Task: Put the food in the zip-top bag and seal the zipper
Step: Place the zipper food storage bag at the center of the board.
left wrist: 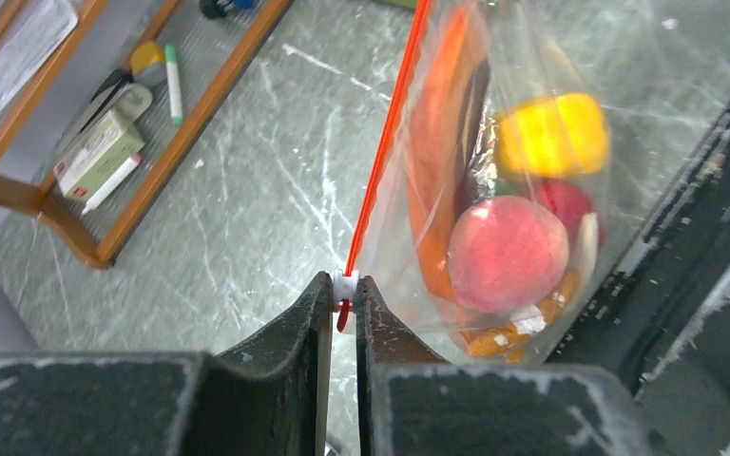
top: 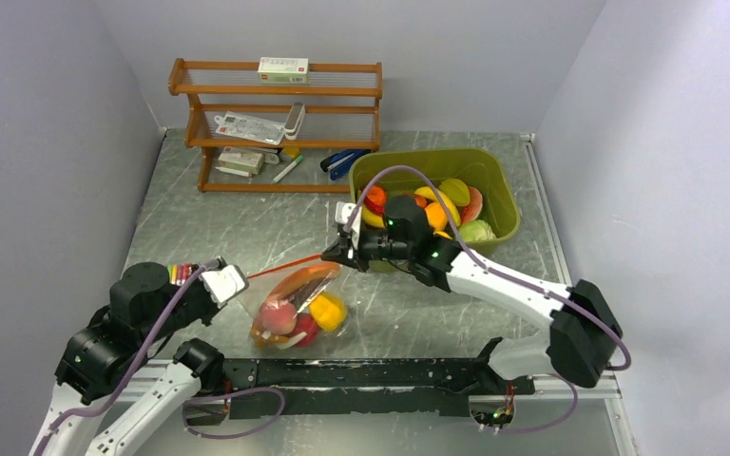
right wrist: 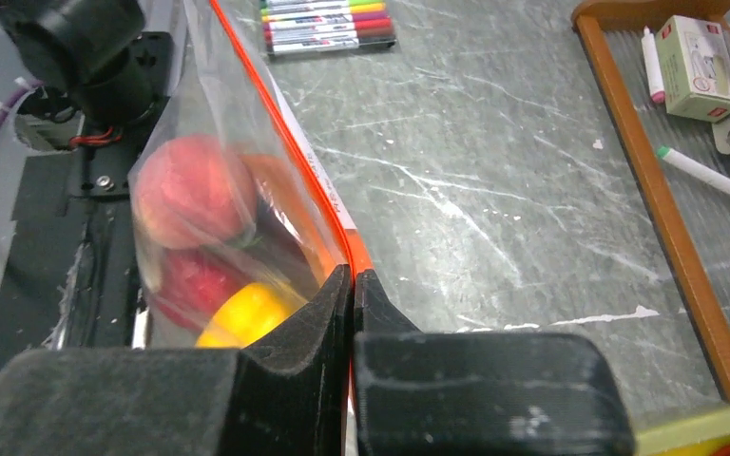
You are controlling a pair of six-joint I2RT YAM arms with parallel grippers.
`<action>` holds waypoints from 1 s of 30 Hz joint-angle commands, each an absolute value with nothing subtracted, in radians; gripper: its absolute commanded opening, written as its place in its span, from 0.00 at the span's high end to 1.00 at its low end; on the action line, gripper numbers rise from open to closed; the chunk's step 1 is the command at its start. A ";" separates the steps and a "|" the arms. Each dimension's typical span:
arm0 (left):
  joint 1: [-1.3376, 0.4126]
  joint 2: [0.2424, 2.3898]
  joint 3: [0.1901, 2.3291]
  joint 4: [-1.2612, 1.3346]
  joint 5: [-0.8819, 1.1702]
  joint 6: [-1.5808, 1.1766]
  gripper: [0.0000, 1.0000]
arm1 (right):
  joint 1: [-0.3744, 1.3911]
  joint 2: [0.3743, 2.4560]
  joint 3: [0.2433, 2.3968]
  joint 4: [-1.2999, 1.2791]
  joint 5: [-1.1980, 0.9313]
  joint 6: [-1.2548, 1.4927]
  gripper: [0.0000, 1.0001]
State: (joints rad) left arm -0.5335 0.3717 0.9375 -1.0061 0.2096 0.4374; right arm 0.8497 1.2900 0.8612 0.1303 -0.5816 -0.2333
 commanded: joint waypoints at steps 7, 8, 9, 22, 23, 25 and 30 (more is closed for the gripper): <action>-0.527 0.455 0.747 -0.734 -0.102 0.384 0.93 | 0.758 1.504 1.037 0.202 -0.563 -0.277 1.00; -0.528 0.465 0.722 -0.698 -0.136 0.392 0.93 | 0.755 1.529 1.066 0.195 -0.562 -0.284 1.00; -0.528 0.476 0.693 -0.654 -0.182 0.400 0.93 | 0.748 1.551 1.083 0.200 -0.560 -0.286 1.00; -0.520 0.656 0.676 -0.513 -0.410 0.364 0.93 | 0.691 1.592 1.183 0.223 -0.545 -0.205 0.63; -0.519 0.652 0.671 -0.513 -0.415 0.358 0.93 | 0.691 1.564 1.168 0.230 -0.527 -0.189 0.58; -0.516 0.649 0.659 -0.499 -0.425 0.368 0.93 | 0.691 1.500 1.133 0.252 -0.495 -0.152 0.50; -0.515 0.662 0.687 -0.500 -0.430 0.326 0.55 | 0.691 1.357 1.037 0.275 -0.427 -0.027 0.00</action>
